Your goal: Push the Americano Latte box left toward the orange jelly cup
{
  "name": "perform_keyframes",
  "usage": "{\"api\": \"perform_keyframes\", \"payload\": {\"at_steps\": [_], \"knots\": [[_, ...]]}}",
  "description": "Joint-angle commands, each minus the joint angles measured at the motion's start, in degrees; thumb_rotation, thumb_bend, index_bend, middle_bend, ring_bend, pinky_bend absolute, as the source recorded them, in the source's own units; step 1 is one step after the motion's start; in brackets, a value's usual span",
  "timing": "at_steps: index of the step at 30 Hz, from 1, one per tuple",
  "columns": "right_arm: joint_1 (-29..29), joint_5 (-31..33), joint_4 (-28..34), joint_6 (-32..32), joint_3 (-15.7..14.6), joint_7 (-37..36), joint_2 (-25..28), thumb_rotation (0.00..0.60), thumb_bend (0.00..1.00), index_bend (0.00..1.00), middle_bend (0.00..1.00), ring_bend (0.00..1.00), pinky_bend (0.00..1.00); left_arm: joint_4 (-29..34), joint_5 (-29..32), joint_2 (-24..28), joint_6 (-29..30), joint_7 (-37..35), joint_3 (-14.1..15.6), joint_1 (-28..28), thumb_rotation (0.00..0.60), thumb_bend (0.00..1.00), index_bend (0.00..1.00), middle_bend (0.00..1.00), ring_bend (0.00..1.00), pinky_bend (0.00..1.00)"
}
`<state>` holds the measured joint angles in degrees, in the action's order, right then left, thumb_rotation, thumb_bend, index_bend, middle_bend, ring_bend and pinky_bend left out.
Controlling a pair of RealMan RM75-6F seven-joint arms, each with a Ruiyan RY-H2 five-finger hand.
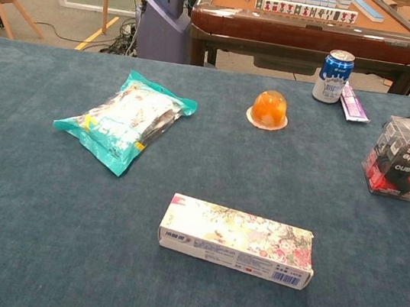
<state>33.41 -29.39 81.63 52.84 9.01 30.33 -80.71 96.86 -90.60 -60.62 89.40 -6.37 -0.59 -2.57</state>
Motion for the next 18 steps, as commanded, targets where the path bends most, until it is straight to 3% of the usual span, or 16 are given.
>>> {"api": "perform_keyframes", "payload": {"at_steps": [1,18], "knots": [[0.4,0.2,-0.2,-0.1,-0.1,0.1,-0.4,0.6,0.74,0.19,1.0,1.0,1.0,0.0,0.1,0.0,-0.1,0.0,0.0,0.0,0.6,0.41,0.41,0.45,0.42,0.64],[2.5,1.3,-2.2,-0.9,-0.8,0.4,-2.9,0.6,0.74,0.19,1.0,1.0,1.0,0.2,0.2,0.3,0.3,-0.3,-0.2,0.2,0.6,0.41,0.41,0.45,0.42,0.64]]}}
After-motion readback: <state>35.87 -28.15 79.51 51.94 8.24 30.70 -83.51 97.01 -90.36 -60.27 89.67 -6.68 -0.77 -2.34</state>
